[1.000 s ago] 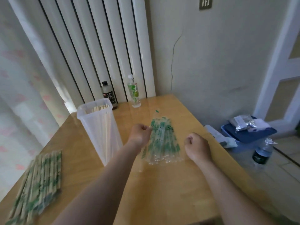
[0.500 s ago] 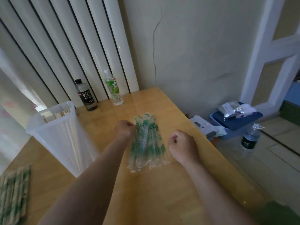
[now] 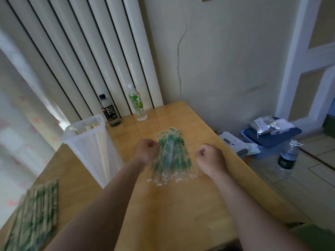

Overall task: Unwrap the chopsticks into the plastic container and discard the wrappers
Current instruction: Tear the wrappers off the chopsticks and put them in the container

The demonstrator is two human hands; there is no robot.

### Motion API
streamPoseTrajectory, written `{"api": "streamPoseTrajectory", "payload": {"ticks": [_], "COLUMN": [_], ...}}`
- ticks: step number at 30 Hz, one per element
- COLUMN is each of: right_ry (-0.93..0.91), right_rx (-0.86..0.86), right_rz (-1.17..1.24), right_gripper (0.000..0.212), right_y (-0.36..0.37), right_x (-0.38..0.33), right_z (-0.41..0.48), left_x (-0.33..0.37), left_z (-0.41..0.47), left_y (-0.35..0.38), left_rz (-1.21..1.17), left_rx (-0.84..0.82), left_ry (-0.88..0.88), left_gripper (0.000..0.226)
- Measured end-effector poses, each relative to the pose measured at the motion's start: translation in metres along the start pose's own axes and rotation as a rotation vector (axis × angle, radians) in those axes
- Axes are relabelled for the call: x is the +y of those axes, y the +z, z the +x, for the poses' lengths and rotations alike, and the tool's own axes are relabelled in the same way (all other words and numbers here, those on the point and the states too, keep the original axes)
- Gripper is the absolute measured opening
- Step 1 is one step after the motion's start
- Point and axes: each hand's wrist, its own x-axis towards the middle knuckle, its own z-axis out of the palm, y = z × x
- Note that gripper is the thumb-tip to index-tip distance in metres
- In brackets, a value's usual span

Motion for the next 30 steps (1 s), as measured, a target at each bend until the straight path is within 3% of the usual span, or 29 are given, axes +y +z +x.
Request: {"api": "streamPoseTrajectory", "payload": {"ticks": [6, 11, 16, 20, 24, 27, 30], "right_ry": [-0.008, -0.257, -0.361, -0.381, -0.408, -0.395, -0.386], "right_rx": [-0.059, -0.250, -0.402, -0.498, -0.553, -0.612, -0.655], "right_rz": [0.044, 0.015, -0.017, -0.058, -0.104, -0.107, -0.118], "right_gripper": [0.018, 0.019, 0.021, 0.021, 0.021, 0.021, 0.021], "right_y": [-0.009, 0.028, 0.077, 0.120, 0.161, 0.187, 0.212], "right_x": [-0.031, -0.090, -0.124, -0.140, -0.157, -0.170, -0.183], "right_z": [-0.026, -0.085, -0.124, -0.146, -0.165, -0.175, -0.183], "left_x": [-0.018, -0.049, -0.082, -0.130, -0.187, -0.212, -0.230], "left_z": [-0.070, -0.102, -0.132, -0.151, -0.172, -0.187, -0.194], "left_y": [-0.035, -0.068, -0.106, -0.143, -0.170, -0.182, -0.190], "left_rz": [0.134, 0.112, 0.024, 0.152, 0.387, 0.482, 0.495], "left_rx": [-0.115, -0.018, 0.058, 0.191, 0.486, 0.562, 0.571], "left_ry": [0.092, 0.097, 0.073, -0.002, -0.060, -0.214, -0.251], "left_gripper": [0.019, 0.018, 0.019, 0.023, 0.011, 0.038, 0.048]}}
